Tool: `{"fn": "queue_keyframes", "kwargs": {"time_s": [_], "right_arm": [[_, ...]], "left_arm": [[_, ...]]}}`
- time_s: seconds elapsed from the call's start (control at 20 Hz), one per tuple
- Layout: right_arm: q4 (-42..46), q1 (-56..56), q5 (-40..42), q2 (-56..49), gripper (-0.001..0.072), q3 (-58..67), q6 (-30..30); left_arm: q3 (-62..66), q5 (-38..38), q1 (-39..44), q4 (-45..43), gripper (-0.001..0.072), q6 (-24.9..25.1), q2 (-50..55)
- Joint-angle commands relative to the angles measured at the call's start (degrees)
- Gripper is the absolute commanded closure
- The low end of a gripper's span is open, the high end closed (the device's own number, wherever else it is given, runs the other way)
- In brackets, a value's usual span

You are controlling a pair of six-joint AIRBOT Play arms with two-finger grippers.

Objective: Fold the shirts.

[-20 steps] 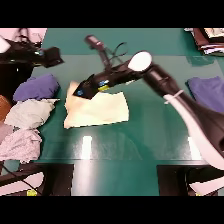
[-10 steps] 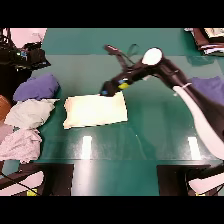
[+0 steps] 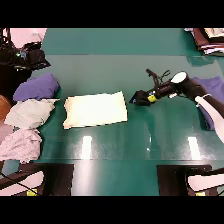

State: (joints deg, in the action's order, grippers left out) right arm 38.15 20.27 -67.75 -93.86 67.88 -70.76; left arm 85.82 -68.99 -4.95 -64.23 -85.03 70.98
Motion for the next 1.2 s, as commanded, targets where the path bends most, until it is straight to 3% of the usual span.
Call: {"fn": "queue_keyframes", "kwargs": {"time_s": [0.0, 0.2, 0.35, 0.45, 0.7, 0.95, 1.15], "right_arm": [[-8.3, 2.4, 0.3, -6.0, 0.0121, 0.4, 1.9], [-10.6, 9.3, 0.2, -13.5, 0.0142, 8.9, 1.8], [-10.4, 12.5, 0.3, -16.1, 0.0412, 14.8, 2.6], [-9.0, 12.7, 0.3, -16.2, 0.0695, 17.2, 4.5], [-3.3, 4.5, -3.4, -13.1, 0.0695, 23.7, 4.1], [3.7, -17.5, -2.6, -2.8, 0.0695, 23.9, 1.1], [3.4, -35.6, 2.3, 1.6, 0.0695, 23.9, -0.3]], "left_arm": [[0.0, 0.6, 0.0, 0.2, 0.0677, 0.0, 0.0], [0.0, 0.5, 0.0, 0.2, 0.0678, 0.0, 0.0], [0.0, 0.4, 0.0, 1.9, 0.0678, 0.0, 0.0], [0.0, 0.4, 0.3, 4.2, 0.0678, 0.0, 0.0], [0.0, 1.2, 10.0, 2.9, 0.0678, 0.1, 0.0], [0.0, 8.5, 19.2, 3.0, 0.0678, 0.0, 0.0], [0.0, 16.6, 23.9, 2.9, 0.0678, 0.0, 0.2]]}}
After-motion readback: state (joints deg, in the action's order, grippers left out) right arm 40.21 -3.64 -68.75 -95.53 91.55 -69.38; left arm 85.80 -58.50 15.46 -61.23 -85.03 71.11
